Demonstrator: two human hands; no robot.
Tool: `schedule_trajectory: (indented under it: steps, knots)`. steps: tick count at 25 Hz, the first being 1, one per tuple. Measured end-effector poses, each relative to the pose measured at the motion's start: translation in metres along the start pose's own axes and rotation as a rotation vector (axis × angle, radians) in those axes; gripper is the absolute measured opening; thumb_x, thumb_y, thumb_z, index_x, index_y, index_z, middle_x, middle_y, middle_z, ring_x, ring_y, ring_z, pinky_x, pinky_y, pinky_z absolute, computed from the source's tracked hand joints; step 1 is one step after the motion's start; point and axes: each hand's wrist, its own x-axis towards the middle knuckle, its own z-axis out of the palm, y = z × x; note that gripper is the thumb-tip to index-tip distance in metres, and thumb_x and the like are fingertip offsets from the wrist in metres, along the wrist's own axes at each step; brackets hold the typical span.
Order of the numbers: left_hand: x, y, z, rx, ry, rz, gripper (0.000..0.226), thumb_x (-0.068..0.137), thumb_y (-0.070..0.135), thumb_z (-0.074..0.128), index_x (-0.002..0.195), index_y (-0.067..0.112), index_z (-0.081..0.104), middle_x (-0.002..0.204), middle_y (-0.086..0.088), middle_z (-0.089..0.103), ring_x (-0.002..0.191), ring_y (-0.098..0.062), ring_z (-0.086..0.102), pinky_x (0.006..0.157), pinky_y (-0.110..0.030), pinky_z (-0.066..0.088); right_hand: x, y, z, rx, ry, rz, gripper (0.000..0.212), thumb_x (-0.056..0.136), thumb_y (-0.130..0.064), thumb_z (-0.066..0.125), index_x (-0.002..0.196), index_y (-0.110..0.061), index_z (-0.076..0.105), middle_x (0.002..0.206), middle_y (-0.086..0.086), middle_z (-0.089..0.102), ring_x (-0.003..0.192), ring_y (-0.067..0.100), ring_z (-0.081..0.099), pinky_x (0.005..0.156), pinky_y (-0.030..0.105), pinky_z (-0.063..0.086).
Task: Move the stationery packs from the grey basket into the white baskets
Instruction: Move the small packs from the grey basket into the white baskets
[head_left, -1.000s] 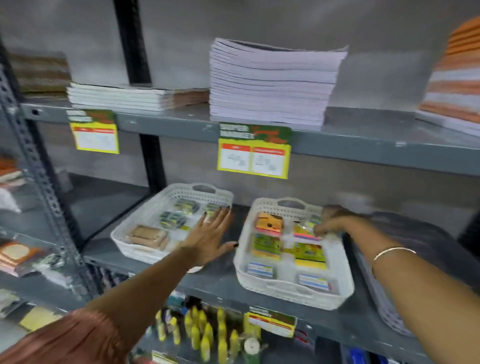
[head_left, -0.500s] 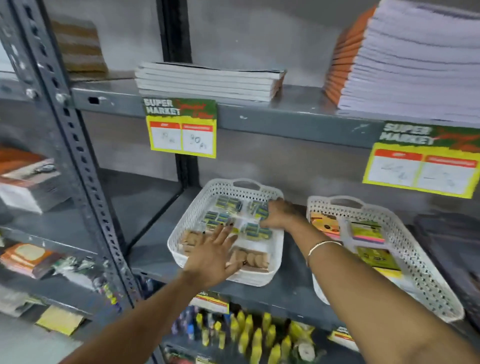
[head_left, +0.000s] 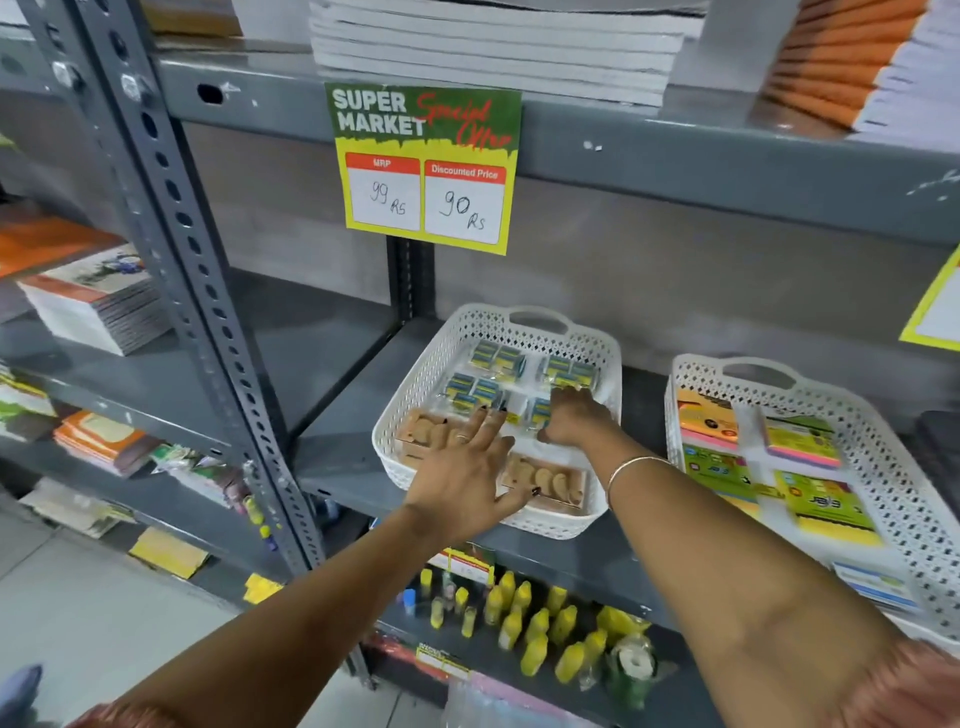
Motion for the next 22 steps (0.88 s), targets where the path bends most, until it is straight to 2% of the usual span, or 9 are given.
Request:
schedule_trajectory:
  steps: [3,6,8,10,12,14,16,20,22]
  knots:
    - [-0.001,0.001,-0.002,0.013,-0.020,-0.001,0.078,0.082,0.066,0.017,0.141,0.018,0.033,0.161,-0.003,0.007,0.148,-0.019,0.006,0.118,-0.048,0.013,0.002,0.000,-0.003,-0.038,-0.025,-0.019,0.076,0.082,-0.035,0.067,0.144,-0.008,0.033,0.149,0.014,0.036,0.137,0.029,0.039,0.105,0.039,0.041]
    - [0.000,0.001,-0.004,0.028,-0.033,0.026,0.090,0.071,0.067,0.003,0.142,0.019,0.031,0.161,-0.003,0.007,0.148,-0.020,0.008,0.117,-0.047,0.015,-0.005,0.006,-0.013,0.013,0.023,-0.039,0.072,0.080,-0.033,0.069,0.141,-0.010,0.038,0.145,0.013,0.042,0.136,0.029,0.040,0.104,0.039,0.043]
    - [0.001,-0.002,-0.004,0.012,-0.067,0.053,0.090,0.072,0.068,0.003,0.144,0.019,0.028,0.161,-0.003,0.006,0.148,-0.020,0.007,0.117,-0.047,0.016,-0.013,0.016,-0.027,0.106,0.150,-0.048,0.063,0.084,-0.033,0.065,0.138,-0.011,0.042,0.141,0.013,0.047,0.133,0.030,0.043,0.101,0.040,0.045]
    - [0.006,-0.001,-0.011,-0.003,-0.136,0.109,0.076,0.087,0.063,0.019,0.148,0.018,0.017,0.161,-0.004,-0.002,0.148,-0.020,0.000,0.118,-0.047,0.009,-0.028,0.035,-0.045,0.174,0.307,-0.013,0.052,0.088,-0.029,0.059,0.134,-0.010,0.045,0.135,0.016,0.051,0.129,0.031,0.045,0.096,0.040,0.047]
    - [0.020,0.013,-0.018,-0.010,-0.154,0.183,0.077,0.090,0.061,0.026,0.150,0.017,0.005,0.160,-0.004,-0.010,0.147,-0.021,-0.007,0.119,-0.045,0.003,-0.045,0.063,-0.059,0.197,0.422,0.059,0.045,0.090,-0.026,0.054,0.131,-0.008,0.047,0.130,0.017,0.054,0.125,0.032,0.047,0.093,0.040,0.048]
    - [0.033,0.040,-0.023,-0.044,-0.104,0.283,0.099,0.073,0.080,0.008,0.149,0.017,0.004,0.160,-0.001,-0.008,0.148,-0.019,-0.007,0.119,-0.044,0.003,-0.061,0.093,-0.065,0.208,0.452,0.145,0.041,0.091,-0.023,0.050,0.128,-0.008,0.049,0.129,0.016,0.055,0.127,0.031,0.045,0.092,0.039,0.048]
    - [0.040,0.087,-0.023,-0.085,-0.062,0.434,0.116,0.057,0.088,-0.004,0.149,0.018,0.007,0.161,-0.002,-0.003,0.148,-0.018,-0.004,0.119,-0.044,0.005,-0.085,0.135,-0.068,0.211,0.458,0.234,0.040,0.091,-0.023,0.051,0.129,-0.010,0.050,0.132,0.014,0.055,0.130,0.029,0.044,0.094,0.039,0.047]
    - [0.038,0.184,-0.010,-0.007,-0.063,0.711,0.103,0.067,0.078,-0.001,0.149,0.016,0.003,0.161,-0.005,-0.003,0.148,-0.020,-0.005,0.121,-0.045,0.003,-0.130,0.226,-0.067,0.171,0.454,0.414,0.041,0.091,-0.023,0.052,0.129,-0.008,0.052,0.134,0.014,0.055,0.128,0.031,0.048,0.097,0.039,0.047]
    - [0.039,0.219,-0.003,0.027,-0.068,0.787,0.087,0.079,0.069,0.009,0.149,0.018,0.003,0.161,-0.003,-0.005,0.148,-0.020,-0.006,0.121,-0.045,0.001,-0.149,0.264,-0.062,0.176,0.428,0.481,0.041,0.091,-0.021,0.051,0.130,-0.007,0.051,0.136,0.016,0.054,0.129,0.033,0.048,0.098,0.041,0.046]
